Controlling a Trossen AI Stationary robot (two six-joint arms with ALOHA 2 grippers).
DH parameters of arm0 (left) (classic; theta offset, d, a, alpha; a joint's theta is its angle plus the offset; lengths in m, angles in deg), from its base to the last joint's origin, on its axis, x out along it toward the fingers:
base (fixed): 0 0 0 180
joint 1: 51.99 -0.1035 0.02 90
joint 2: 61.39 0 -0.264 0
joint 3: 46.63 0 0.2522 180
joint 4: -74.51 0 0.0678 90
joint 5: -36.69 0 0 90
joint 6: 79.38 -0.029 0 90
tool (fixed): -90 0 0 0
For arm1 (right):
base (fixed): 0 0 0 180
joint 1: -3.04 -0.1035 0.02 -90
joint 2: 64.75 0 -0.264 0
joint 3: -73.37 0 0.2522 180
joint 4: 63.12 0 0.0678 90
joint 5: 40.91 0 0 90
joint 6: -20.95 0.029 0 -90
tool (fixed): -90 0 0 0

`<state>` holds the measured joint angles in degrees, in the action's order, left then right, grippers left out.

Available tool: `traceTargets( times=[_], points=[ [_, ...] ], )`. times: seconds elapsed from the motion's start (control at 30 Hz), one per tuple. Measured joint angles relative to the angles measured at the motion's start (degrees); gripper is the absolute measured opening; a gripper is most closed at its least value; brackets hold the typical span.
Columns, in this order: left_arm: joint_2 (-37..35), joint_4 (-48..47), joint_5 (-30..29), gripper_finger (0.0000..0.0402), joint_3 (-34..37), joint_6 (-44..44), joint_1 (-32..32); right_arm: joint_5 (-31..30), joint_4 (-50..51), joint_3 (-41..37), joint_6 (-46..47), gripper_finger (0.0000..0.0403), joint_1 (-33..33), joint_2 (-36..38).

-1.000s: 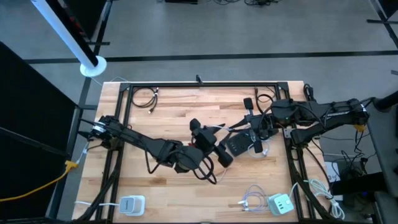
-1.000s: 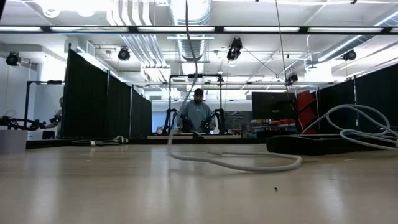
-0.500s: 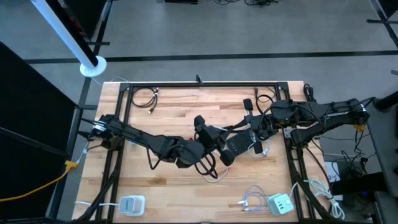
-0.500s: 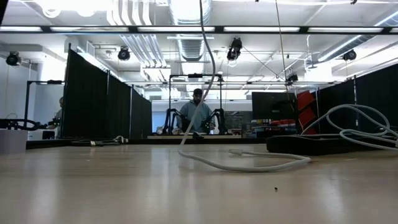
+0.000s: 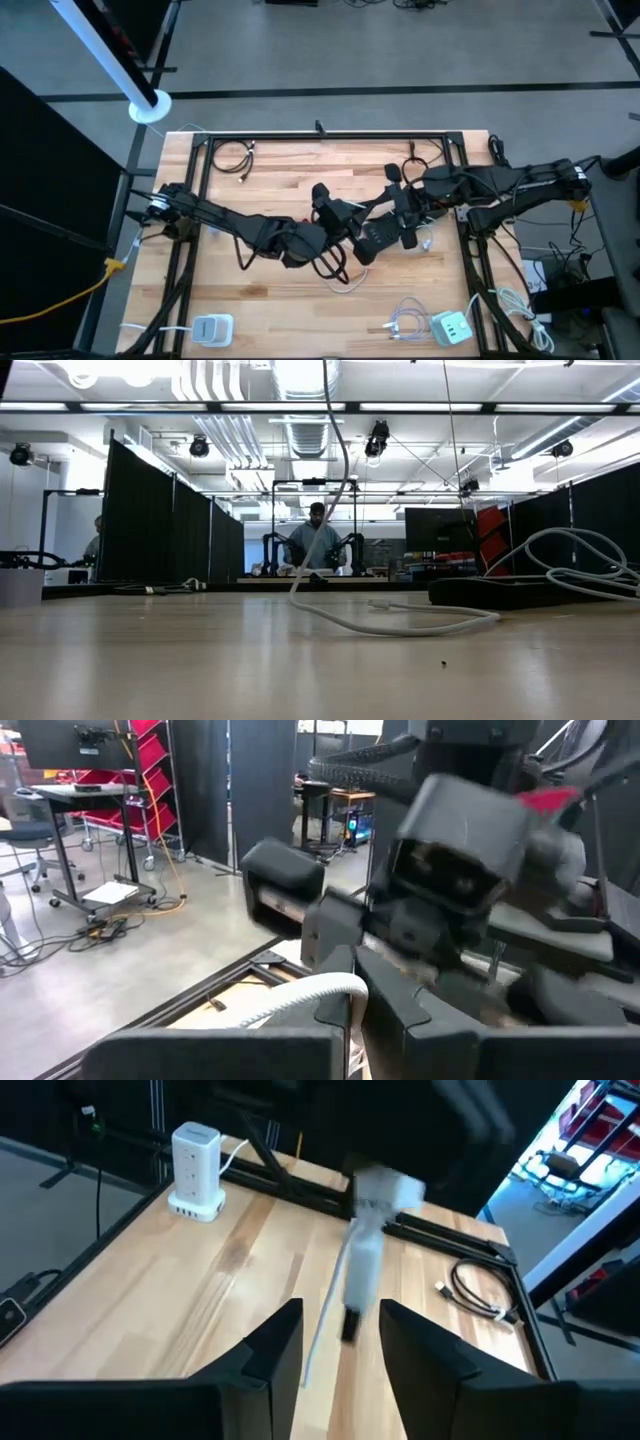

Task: Plug in charger cables
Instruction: Insert the top left white charger cable into the black outlet extension

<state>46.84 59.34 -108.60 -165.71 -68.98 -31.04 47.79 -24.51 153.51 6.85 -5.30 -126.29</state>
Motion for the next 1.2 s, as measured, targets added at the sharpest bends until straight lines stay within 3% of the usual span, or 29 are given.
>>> traceTargets(
  times=[0.27,0.47,1.2],
  points=[
    [0.0,-2.79,-1.2,0.0,0.0,2.86,0.23,-0.37,3.48,2.9,2.92,0.0089,0.0,1.82],
    [0.0,-3.13,-3.73,0.0,0.0,3.15,0.22,1.04,5.41,2.94,6.14,0.0009,-0.04,1.41],
    [0.0,-3.44,-4.35,0.0,0.0,5.77,0.46,0.14,-1.99,2.96,4.57,0.0,-0.04,-5.11]
  ],
)
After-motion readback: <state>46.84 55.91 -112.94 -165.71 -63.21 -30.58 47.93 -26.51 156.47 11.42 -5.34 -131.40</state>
